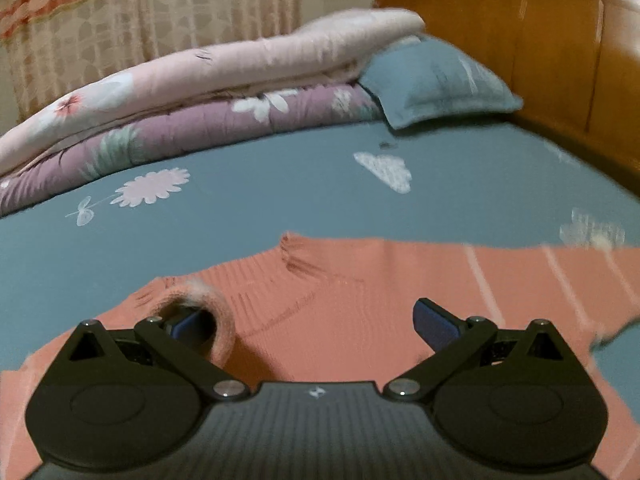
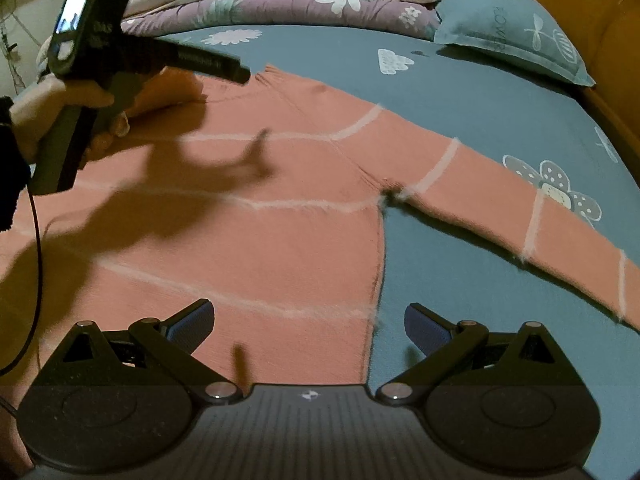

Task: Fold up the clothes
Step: 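Lay the sleeve across the sweater body and open the left tool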

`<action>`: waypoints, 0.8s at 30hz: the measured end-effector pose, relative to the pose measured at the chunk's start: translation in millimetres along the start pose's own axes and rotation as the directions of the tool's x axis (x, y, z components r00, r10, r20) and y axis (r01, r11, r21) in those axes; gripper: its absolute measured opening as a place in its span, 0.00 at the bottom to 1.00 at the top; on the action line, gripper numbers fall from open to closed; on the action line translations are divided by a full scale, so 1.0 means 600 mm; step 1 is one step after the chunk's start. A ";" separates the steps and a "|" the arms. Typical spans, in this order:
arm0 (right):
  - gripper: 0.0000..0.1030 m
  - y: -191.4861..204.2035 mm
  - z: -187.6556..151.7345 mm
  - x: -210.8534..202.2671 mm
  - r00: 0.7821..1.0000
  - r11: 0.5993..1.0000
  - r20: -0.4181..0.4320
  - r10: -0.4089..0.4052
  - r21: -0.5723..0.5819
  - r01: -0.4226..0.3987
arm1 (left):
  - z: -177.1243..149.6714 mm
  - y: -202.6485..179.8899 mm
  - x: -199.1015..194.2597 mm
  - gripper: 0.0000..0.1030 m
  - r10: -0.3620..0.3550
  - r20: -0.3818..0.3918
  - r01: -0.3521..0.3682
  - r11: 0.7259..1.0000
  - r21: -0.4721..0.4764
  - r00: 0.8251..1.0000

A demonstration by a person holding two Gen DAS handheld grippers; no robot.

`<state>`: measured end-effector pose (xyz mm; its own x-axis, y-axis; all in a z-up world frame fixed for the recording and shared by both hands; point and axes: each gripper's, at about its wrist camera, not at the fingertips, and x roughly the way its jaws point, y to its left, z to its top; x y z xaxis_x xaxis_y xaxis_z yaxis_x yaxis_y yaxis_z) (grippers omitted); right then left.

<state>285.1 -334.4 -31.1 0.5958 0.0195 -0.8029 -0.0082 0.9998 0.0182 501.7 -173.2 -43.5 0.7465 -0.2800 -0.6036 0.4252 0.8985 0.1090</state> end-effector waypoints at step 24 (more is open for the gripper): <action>1.00 -0.007 -0.002 0.010 1.000 0.999 -0.017 0.000 0.032 0.001 | -0.056 0.056 -0.015 0.99 -0.182 0.059 0.192 0.935 -0.297 0.981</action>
<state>288.0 -338.8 -36.8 0.5819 0.0196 -0.8130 0.0178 0.9992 0.0369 492.2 -129.2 -61.2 0.6856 -0.4585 -0.5654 0.3884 0.8873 -0.2486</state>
